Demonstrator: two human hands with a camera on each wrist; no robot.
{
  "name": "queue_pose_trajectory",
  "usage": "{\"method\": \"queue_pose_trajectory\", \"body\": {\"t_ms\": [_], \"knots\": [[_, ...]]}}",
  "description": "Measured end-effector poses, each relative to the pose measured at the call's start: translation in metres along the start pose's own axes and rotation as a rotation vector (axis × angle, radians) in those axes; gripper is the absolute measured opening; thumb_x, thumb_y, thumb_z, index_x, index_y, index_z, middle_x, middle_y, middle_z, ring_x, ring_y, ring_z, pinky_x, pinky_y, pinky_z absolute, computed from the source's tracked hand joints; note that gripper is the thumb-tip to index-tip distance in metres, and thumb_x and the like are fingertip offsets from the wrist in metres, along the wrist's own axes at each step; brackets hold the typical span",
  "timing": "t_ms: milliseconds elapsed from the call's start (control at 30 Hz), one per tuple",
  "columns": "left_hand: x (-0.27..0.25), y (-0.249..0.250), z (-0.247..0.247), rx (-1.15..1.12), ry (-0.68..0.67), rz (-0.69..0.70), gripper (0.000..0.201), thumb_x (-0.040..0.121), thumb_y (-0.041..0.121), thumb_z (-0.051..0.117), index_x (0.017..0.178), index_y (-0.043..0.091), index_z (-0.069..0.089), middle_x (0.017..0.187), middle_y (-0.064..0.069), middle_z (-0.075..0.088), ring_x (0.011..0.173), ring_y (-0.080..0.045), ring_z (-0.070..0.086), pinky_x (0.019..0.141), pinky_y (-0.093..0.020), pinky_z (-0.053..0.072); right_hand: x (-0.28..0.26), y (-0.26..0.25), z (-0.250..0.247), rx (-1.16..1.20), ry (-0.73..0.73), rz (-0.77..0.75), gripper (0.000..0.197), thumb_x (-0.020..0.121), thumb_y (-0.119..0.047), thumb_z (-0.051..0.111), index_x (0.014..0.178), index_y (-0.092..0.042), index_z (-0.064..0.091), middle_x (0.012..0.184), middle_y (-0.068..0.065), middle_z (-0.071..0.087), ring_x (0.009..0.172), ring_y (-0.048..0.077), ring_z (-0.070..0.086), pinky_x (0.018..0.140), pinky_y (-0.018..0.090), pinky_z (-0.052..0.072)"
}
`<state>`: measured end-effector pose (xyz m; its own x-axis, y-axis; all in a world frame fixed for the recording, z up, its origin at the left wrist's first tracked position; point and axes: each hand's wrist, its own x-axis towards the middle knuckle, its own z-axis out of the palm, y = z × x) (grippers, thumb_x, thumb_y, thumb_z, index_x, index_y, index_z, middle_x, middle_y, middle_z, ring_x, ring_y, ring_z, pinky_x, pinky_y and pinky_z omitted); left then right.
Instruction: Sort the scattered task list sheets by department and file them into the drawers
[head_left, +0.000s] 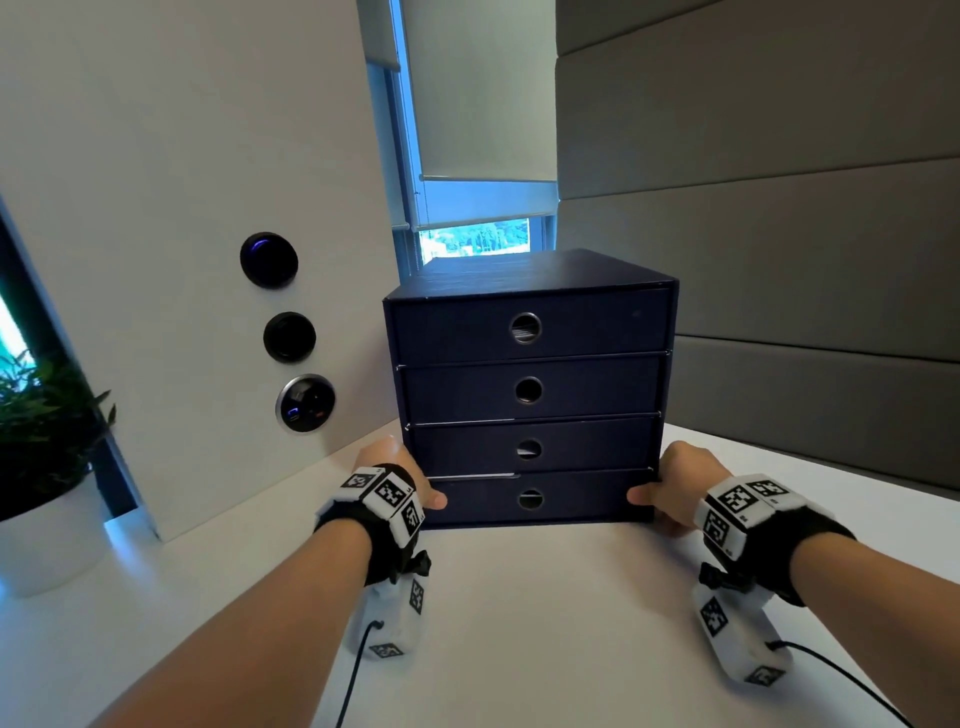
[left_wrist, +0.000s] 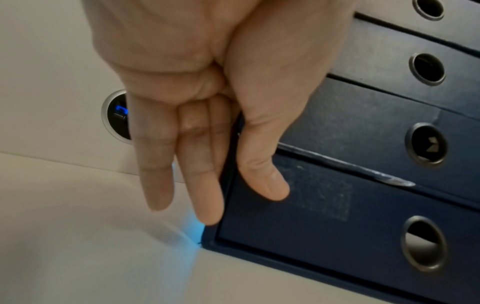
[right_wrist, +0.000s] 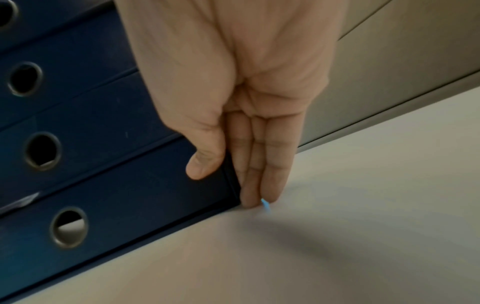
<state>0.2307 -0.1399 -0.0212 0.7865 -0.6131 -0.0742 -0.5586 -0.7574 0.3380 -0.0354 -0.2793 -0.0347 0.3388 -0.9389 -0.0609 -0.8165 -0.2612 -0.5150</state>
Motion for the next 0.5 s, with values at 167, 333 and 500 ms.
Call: {"method": "queue_pose_trajectory", "body": {"t_ms": [167,333,500], "knots": [[-0.005,-0.005,0.002,-0.051,-0.018,0.087,0.049,0.067,0.038,0.079,0.104,0.011,0.062,0.090,-0.003,0.071,0.083,-0.020,0.069,0.076,-0.032,0.058,-0.016,0.005,0.001,-0.017,-0.098,-0.021,0.025,0.084,-0.028,0.062,0.071,-0.008,0.066,0.070,0.007,0.071,0.069,0.024,0.070,0.074,0.031,0.058],[-0.011,-0.006,-0.010,-0.560,0.135,0.242,0.028,0.074,0.030,0.077,0.092,0.012,0.066,0.092,-0.006,0.071,0.088,-0.027,0.066,0.084,-0.040,0.054,-0.030,-0.006,-0.012,0.241,0.020,-0.151,0.031,0.089,-0.046,0.058,0.098,-0.017,0.064,0.094,0.000,0.068,0.090,0.022,0.063,0.084,0.032,0.050],[-0.026,-0.002,-0.024,-0.493,0.220,0.216,0.019,0.080,0.020,0.074,0.067,0.014,0.062,0.063,-0.001,0.060,0.069,-0.025,0.061,0.064,-0.028,0.046,-0.030,-0.021,-0.019,0.294,0.315,-0.045,0.025,0.089,-0.033,0.063,0.085,-0.009,0.070,0.073,0.002,0.065,0.075,0.023,0.059,0.069,0.028,0.046]]}}
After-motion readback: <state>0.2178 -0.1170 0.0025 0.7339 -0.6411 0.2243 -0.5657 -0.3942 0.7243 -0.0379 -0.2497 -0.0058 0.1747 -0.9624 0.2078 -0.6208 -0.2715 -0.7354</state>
